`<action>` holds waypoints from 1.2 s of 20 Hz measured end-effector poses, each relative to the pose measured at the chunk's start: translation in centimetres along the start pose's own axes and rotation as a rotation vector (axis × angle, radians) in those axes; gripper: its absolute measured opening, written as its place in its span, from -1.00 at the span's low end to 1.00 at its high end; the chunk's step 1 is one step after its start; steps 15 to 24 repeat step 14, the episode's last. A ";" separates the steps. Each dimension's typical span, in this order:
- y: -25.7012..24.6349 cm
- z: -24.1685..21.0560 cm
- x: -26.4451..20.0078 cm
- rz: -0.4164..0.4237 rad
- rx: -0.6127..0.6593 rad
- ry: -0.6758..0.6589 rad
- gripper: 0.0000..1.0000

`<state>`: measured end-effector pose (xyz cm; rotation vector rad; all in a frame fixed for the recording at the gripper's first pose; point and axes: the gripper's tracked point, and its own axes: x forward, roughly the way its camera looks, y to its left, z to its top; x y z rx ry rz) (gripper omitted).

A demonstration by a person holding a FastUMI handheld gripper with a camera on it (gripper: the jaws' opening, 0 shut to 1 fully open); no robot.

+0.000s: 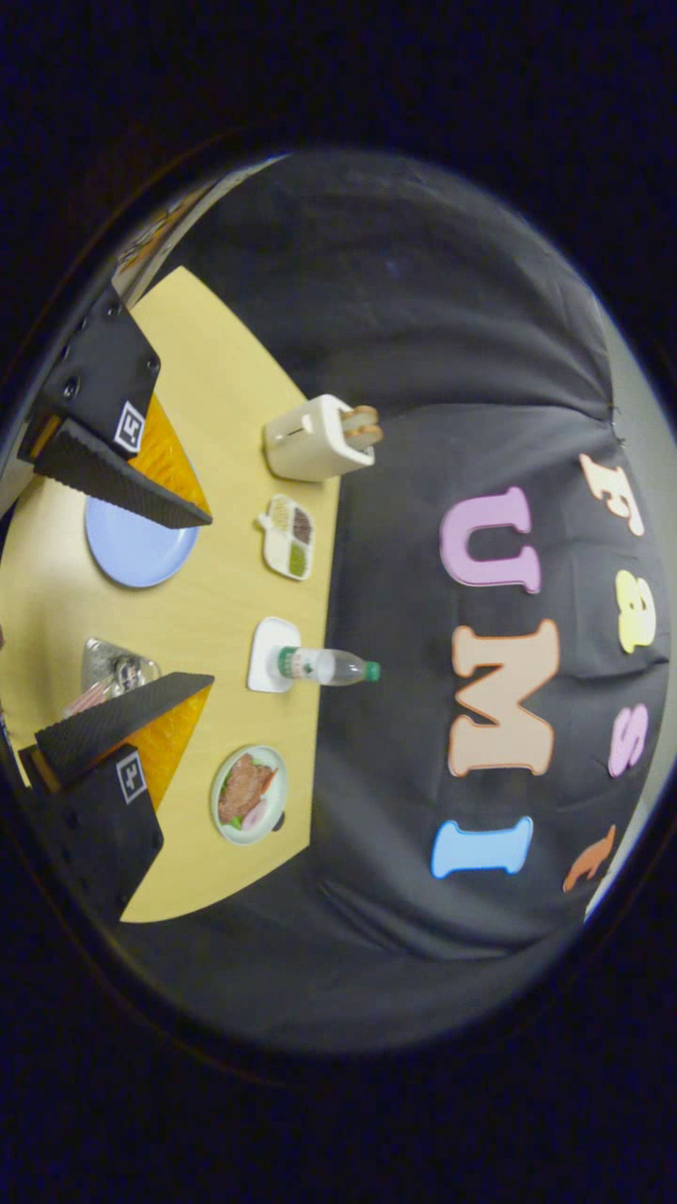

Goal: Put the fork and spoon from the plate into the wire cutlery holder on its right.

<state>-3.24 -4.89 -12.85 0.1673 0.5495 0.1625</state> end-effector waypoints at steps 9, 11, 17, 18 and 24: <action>0.4 7.7 -3.4 -0.065 0.124 -0.413 0.93; 0.1 7.7 -3.9 -0.075 0.100 -0.418 0.93; -0.9 7.5 -4.3 -0.101 0.084 -0.408 0.93; -0.9 7.5 -4.3 -0.101 0.084 -0.408 0.93; -0.9 7.5 -4.3 -0.101 0.084 -0.408 0.93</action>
